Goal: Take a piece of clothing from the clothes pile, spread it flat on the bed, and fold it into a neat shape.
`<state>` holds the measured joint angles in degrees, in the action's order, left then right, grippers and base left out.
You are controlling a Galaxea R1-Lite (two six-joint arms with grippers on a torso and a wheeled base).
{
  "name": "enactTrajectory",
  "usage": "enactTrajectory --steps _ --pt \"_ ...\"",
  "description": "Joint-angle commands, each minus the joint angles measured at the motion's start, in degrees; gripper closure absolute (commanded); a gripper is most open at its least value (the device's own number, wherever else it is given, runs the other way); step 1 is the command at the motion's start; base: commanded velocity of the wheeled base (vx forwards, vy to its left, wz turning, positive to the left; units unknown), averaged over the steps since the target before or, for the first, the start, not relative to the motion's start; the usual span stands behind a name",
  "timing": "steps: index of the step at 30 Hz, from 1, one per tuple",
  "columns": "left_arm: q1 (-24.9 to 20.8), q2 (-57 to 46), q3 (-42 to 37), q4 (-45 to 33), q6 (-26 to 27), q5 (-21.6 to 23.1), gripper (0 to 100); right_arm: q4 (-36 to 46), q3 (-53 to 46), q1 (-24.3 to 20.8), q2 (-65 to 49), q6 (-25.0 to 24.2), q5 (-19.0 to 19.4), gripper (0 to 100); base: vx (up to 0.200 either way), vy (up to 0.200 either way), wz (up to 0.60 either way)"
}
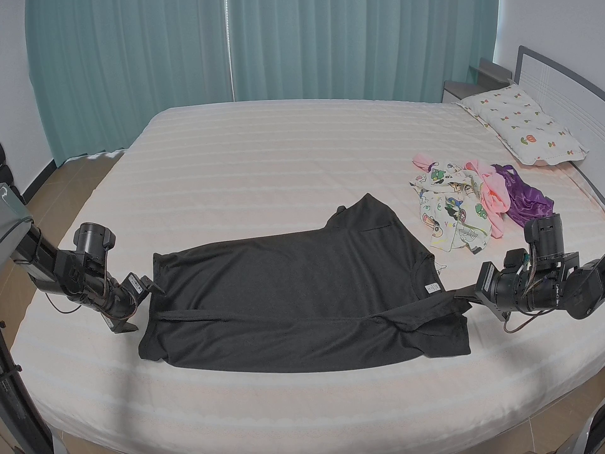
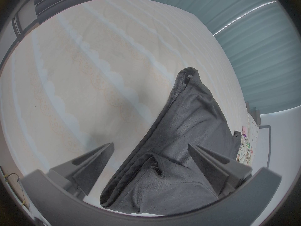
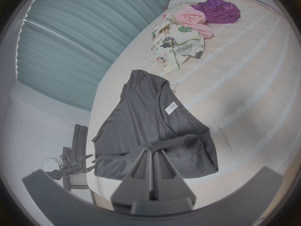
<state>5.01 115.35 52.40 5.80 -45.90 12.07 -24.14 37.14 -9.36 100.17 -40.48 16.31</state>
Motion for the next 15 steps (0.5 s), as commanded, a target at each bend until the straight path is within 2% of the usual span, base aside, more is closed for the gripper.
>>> enactTrajectory --steps 1,6,13,14,15 --pt "0.4 -1.5 -0.6 0.0 -0.2 0.1 0 0.2 -1.3 -0.1 -2.1 0.1 0.6 100 0.000 0.000 0.00" --pt "1.8 -5.8 -3.3 -0.1 -0.1 1.6 0 2.2 -3.7 -0.5 -6.7 0.1 2.3 100 0.000 0.000 0.00" --pt "2.3 -8.6 -6.9 0.0 -0.1 3.2 0 8.1 -6.0 -0.6 -6.7 0.8 3.1 100 0.000 0.000 0.00" --pt "2.3 -8.7 -7.0 0.0 -0.1 3.5 0 7.9 -6.5 -0.5 -6.2 0.8 2.9 0 0.000 0.000 0.00" --pt "2.4 -8.7 -7.3 0.0 -0.1 3.8 0 8.0 -6.7 -0.5 -5.8 0.8 2.9 0 0.000 0.000 0.00"
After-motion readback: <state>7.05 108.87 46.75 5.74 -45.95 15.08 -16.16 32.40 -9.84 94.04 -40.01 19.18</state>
